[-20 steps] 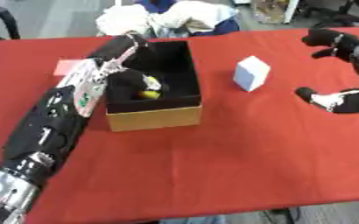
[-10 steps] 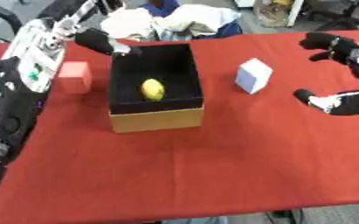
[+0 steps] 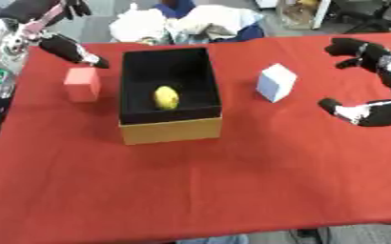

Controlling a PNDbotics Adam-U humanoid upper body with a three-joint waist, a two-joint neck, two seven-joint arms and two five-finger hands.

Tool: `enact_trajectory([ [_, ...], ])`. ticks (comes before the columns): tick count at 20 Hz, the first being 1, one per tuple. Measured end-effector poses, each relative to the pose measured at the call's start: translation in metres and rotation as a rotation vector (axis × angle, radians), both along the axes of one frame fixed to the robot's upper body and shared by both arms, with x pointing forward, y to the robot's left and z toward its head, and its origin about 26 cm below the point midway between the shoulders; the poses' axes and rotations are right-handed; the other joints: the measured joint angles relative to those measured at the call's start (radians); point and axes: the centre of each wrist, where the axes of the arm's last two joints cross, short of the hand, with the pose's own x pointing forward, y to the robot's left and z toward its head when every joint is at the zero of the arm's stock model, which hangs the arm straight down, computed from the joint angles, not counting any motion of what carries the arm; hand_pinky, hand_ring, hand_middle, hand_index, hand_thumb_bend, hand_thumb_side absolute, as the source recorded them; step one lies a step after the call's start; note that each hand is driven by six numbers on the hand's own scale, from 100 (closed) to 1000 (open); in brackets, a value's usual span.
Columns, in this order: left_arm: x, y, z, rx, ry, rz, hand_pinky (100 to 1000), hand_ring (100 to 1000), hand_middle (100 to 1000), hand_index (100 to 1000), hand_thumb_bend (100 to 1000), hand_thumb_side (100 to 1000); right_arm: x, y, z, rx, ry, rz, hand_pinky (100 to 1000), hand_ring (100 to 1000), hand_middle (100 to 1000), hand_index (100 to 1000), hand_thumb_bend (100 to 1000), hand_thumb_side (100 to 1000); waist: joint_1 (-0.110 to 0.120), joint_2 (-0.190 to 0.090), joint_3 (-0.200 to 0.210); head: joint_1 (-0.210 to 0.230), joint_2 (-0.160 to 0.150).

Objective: Pick up objects on the table and place them in the box.

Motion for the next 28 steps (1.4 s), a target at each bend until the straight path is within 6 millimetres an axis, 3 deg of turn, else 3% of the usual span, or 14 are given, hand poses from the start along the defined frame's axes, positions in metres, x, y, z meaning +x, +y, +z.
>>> enact_trajectory([
  [5,0.007,0.013,-0.018,0.061,0.061,0.052,689,680,666,761,935,468,0.000,0.000,0.000,0.000,0.000,0.000,812,915,860,984,405,262,-0.005,0.001,-0.003,-0.001,0.000],
  [13,0.014,0.013,-0.044,0.096,0.138,0.098,677,666,651,748,902,427,0.000,0.000,0.000,0.000,0.000,0.000,812,915,860,984,400,267,-0.007,0.005,-0.012,-0.001,0.000],
  [24,0.016,0.018,-0.052,0.139,0.097,0.184,651,630,616,719,782,281,0.001,-0.001,0.000,0.000,0.001,-0.002,812,914,859,984,391,275,-0.008,0.011,-0.022,-0.001,0.000],
  [28,0.016,0.021,-0.056,0.169,0.073,0.225,651,630,616,717,769,275,0.001,0.000,0.000,0.001,0.000,-0.002,811,914,859,984,389,277,-0.009,0.014,-0.026,-0.001,0.000],
])
